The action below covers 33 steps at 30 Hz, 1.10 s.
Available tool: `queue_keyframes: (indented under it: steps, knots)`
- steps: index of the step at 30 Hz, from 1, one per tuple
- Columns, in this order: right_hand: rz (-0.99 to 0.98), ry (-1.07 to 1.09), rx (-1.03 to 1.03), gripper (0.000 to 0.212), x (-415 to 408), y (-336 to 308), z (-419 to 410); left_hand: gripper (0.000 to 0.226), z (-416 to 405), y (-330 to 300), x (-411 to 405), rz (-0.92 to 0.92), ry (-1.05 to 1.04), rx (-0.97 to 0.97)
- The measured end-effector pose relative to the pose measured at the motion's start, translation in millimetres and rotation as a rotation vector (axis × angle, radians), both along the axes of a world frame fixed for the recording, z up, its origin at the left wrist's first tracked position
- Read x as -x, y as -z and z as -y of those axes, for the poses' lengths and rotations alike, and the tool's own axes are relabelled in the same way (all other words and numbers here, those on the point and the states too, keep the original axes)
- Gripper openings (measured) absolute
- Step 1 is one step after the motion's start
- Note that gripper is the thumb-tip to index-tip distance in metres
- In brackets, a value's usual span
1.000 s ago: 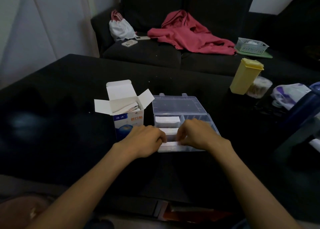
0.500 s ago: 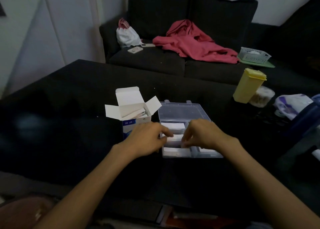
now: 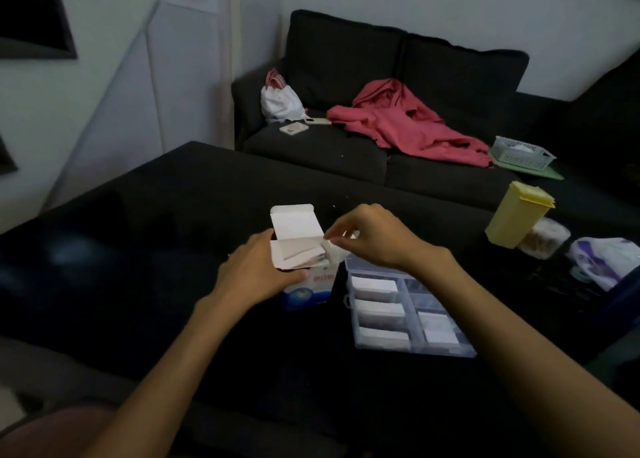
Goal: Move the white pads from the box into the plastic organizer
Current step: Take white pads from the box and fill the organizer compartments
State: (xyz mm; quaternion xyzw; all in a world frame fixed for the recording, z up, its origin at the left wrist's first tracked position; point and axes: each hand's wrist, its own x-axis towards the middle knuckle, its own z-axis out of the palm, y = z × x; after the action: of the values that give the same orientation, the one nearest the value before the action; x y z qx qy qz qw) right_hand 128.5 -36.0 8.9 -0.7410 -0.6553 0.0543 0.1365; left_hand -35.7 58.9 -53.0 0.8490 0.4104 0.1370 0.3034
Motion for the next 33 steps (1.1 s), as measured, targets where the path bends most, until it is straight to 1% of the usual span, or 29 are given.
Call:
queue_keyframes:
  steps: [3,6,9,13,15,17,19,20,23,24,26,29,31,33]
  knots:
    - [0.017,0.039,0.126,0.020,6,4,-19,0.068,-5,5,-1,-0.053,-0.015,0.067]
    - [0.030,0.116,0.190,0.018,5,10,-24,0.081,-10,7,-4,-0.067,-0.007,0.131]
    - [-0.016,0.163,0.221,0.017,1,20,-18,0.082,-11,5,-4,0.012,0.052,0.267]
    - [-0.030,0.164,0.202,0.017,-2,30,-8,0.067,-9,-1,-2,0.122,0.140,0.413]
    - [-0.036,0.197,0.125,0.017,-2,34,-5,0.069,-10,0,-1,0.156,0.134,0.377]
    - [-0.082,0.249,0.042,0.016,-2,37,-4,0.070,-9,3,0,0.145,0.090,0.218]
    - [-0.126,0.281,-0.004,0.018,-2,40,-4,0.070,-5,6,-1,0.140,0.028,0.025]
    - [-0.145,0.293,-0.018,0.020,-2,41,-4,0.072,-4,7,-1,0.150,0.010,-0.040]
    - [-0.192,0.325,-0.030,0.024,-2,43,-6,0.078,-5,13,-3,0.150,-0.004,-0.090]
    - [-0.215,0.324,-0.026,0.024,-3,44,-7,0.076,-6,14,-3,0.155,-0.005,-0.093]
    - [-0.240,0.287,-0.015,0.024,-3,47,-9,0.064,-7,18,-3,0.189,-0.004,-0.126]
    - [-0.140,0.231,-0.045,0.026,-1,51,-12,0.039,-8,19,-5,0.258,-0.022,-0.179]
    - [-0.010,0.210,-0.073,0.028,3,52,-15,0.032,-11,19,-6,0.283,-0.050,-0.171]
    - [0.182,0.163,-0.090,0.030,5,52,-16,0.031,-14,19,-8,0.315,-0.066,-0.133]
